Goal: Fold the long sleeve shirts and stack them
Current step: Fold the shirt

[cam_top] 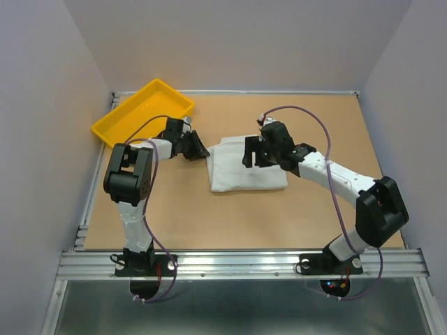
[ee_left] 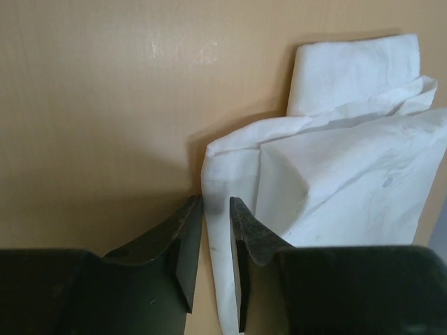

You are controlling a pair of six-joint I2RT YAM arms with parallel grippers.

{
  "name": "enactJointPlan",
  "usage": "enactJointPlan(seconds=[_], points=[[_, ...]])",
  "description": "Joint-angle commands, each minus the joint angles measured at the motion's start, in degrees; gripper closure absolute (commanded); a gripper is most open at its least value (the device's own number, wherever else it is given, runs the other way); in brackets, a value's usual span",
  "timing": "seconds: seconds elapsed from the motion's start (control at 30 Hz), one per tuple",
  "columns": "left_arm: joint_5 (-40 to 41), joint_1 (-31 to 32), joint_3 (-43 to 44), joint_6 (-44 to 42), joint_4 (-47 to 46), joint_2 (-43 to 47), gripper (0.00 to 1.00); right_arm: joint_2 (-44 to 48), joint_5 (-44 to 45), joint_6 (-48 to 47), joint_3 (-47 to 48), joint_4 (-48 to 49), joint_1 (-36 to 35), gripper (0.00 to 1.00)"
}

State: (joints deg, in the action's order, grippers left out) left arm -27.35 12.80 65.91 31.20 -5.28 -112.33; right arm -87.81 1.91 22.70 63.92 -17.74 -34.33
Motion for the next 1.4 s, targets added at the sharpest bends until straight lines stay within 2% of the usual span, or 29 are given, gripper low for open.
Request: enactJointPlan(seconds=[0.0,0.03,0.07,0.13,0.43,0.53,0.6,0.63,0.7,0.73,0.77,0.8,0.87,1.17,1.37], points=[[-0.7,2.2,-1.3,0.4,1.3,-1.9,0.75,-0.6,2.2,0.2,-0.1,0.5,-1.9,0.24],[-0.6,2.5,-1.7,0.6,1.2,-1.9,0.75,-0.6,2.2,0.1,-0.1,0.5,-2.1,0.24],[-0.5,2.9,-2.6,0.9,1.1,-1.8,0.86,-0.6,2.1,0.1,-0.4,0.6,-2.1,0.24],[-0.4,3.8,-3.9,1.4,1.0,-1.3,0.93,-0.5,2.5,-0.1,-0.6,0.5,-2.2,0.24],[-1.9,13.6,-18.4,6.3,-5.6,6.9,0.94,0.2,4.2,-2.8,0.8,-1.7,-3.1,0.24],[-0.6,15.1,-21.7,8.0,-6.4,9.8,0.91,-1.1,5.0,-3.0,2.1,-2.4,-4.4,0.24],[1.5,14.7,-23.4,8.0,-5.5,13.6,0.86,-2.4,5.8,-3.2,3.7,-2.8,-5.3,0.24],[3.5,14.4,-23.8,8.0,-4.1,15.8,0.80,-3.3,6.8,-3.5,4.9,-3.3,-6.5,0.24],[5.6,13.8,-24.0,7.9,-3.0,17.4,0.78,-4.4,8.0,-3.7,6.0,-3.6,-8.4,0.24],[6.0,12.9,-24.3,8.2,-2.7,18.4,0.68,-4.8,8.8,-3.7,6.6,-4.0,-9.2,0.25],[6.0,12.1,-24.8,8.3,-3.0,18.6,0.67,-5.3,9.9,-3.8,7.0,-4.2,-9.8,0.25],[5.1,11.5,-25.3,8.4,-3.7,18.5,0.59,-6.2,12.0,-3.7,8.0,-4.6,-11.1,0.25],[3.4,9.5,-25.3,8.5,-5.1,17.1,0.58,-7.2,13.9,-3.4,9.1,-5.6,-12.2,0.25],[-0.9,9.3,-20.5,7.7,-6.0,12.1,0.58,-15.0,21.7,-2.3,16.8,-7.9,-17.0,0.30],[-1.6,9.8,-20.3,7.6,-6.1,12.1,0.58,-20.4,27.7,4.4,22.6,-12.9,-18.8,0.32]])
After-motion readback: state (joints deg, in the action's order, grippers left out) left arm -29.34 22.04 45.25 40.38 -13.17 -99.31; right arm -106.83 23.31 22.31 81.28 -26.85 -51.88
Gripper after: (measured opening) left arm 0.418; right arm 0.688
